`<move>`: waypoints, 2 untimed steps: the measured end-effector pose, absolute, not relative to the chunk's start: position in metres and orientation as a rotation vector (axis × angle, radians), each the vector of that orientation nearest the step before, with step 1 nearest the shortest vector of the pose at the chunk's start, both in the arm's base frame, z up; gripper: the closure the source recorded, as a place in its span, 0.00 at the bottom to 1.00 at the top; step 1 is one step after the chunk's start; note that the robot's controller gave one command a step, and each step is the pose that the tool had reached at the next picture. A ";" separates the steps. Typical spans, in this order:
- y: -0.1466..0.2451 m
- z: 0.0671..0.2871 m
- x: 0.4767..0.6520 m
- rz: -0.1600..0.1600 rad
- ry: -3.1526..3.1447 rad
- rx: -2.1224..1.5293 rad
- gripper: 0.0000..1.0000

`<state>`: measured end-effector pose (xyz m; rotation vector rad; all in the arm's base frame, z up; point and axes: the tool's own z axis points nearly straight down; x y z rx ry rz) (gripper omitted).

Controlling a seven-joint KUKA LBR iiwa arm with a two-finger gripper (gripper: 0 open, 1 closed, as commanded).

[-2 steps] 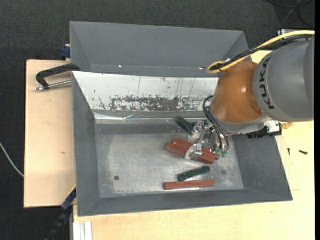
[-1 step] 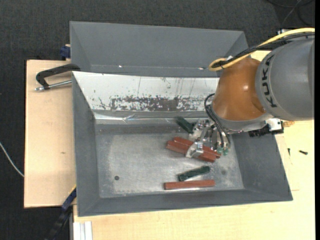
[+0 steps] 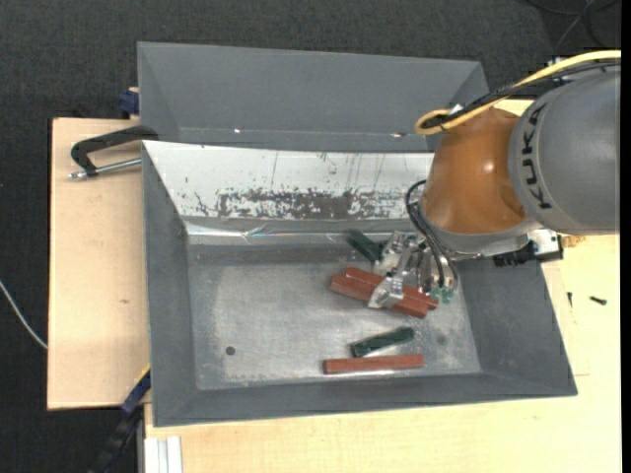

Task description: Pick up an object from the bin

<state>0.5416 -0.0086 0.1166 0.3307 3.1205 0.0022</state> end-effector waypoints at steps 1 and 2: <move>-0.008 0.127 0.542 0.002 3.120 0.330 1.00; -0.008 0.137 0.542 0.002 3.120 0.330 1.00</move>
Offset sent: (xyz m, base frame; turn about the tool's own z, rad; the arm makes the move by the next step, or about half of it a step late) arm 0.0002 -0.0001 0.0445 0.0000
